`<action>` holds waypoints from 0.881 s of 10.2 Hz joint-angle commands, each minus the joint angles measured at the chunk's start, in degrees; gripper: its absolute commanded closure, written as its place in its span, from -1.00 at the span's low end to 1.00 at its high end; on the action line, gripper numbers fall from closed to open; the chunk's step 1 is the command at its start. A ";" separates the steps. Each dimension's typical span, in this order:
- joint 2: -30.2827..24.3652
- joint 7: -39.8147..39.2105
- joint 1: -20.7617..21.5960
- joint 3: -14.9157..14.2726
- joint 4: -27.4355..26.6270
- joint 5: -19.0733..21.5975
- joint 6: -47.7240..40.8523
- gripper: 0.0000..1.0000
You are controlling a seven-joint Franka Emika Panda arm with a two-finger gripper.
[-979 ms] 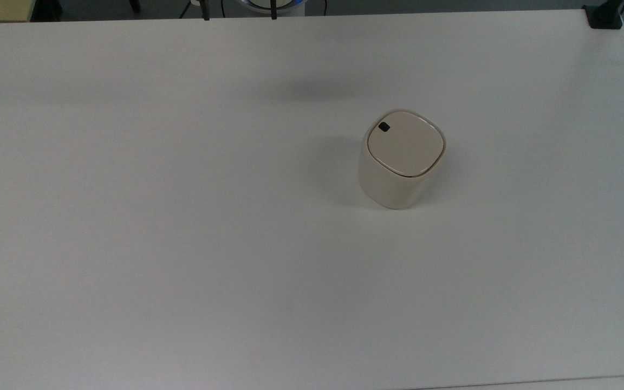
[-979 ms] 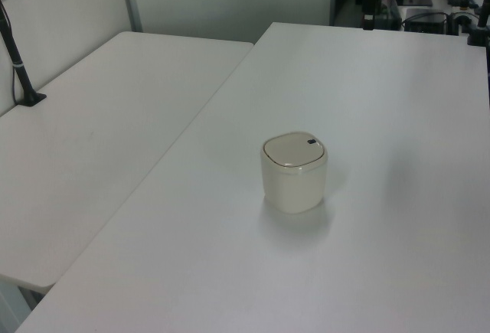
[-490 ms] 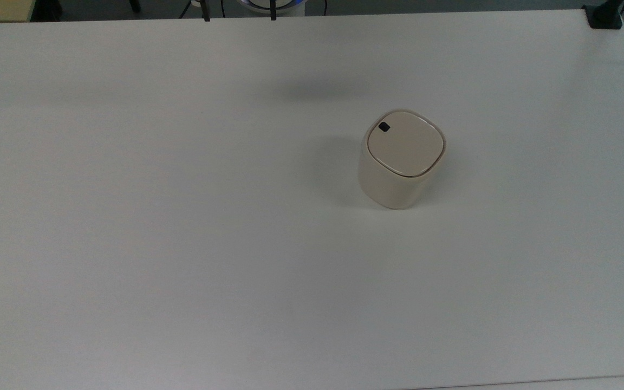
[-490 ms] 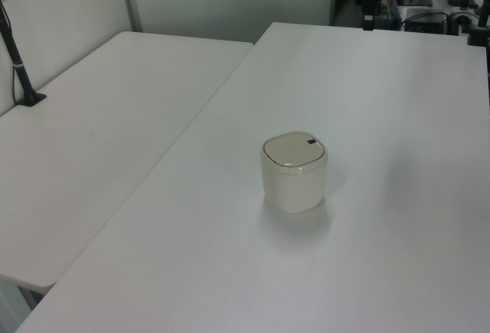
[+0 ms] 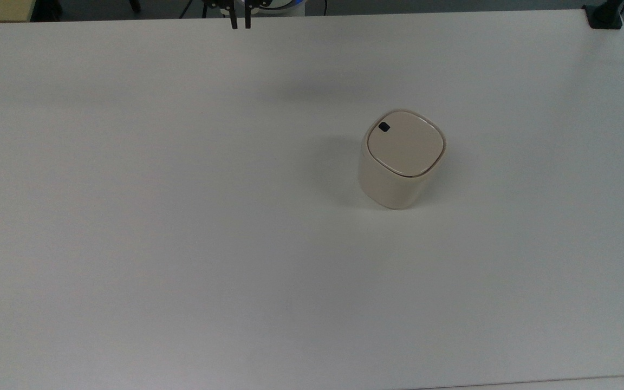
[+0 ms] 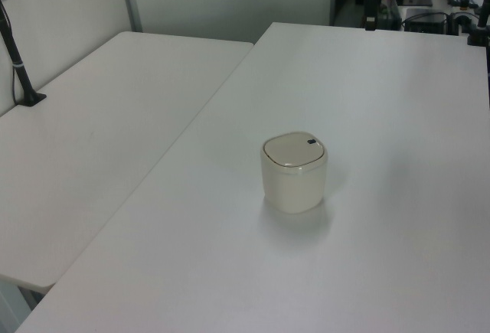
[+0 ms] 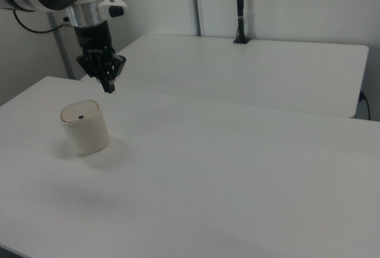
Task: Open the trash bin
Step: 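Move the gripper over the cream bin toward the dark lid button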
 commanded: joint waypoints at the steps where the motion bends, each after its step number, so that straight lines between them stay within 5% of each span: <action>1: 0.32 -1.43 0.31 0.45 -0.81 -0.40 0.33 1.00; 9: 10.86 1.38 13.93 0.72 0.95 0.48 13.59 1.00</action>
